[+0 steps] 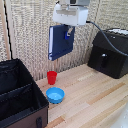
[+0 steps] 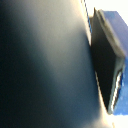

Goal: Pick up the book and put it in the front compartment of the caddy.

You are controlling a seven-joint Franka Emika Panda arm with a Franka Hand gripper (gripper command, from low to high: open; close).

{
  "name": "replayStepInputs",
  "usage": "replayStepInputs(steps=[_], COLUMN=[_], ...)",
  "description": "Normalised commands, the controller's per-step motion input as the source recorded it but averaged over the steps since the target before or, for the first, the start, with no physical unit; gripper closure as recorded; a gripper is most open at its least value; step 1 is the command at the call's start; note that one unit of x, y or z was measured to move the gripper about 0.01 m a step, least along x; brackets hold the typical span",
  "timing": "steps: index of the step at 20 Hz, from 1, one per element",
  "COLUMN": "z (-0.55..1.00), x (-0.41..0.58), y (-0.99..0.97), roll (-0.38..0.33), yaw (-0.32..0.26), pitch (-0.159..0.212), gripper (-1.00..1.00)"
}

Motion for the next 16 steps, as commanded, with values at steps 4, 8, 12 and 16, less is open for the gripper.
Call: replayStepInputs(steps=[4, 8, 12, 16], z=[0.13, 0.12, 0.16, 0.20], x=[0.000, 0.000, 0.000, -0.030], y=[0.74, 0.74, 0.73, 0.78], roll=[0.000, 0.000, 0.000, 0.000], yaw=[-0.137, -0.128, -0.129, -0.105], pitch=[0.000, 0.008, 0.001, 0.000], gripper=[1.00, 1.00, 1.00, 1.00])
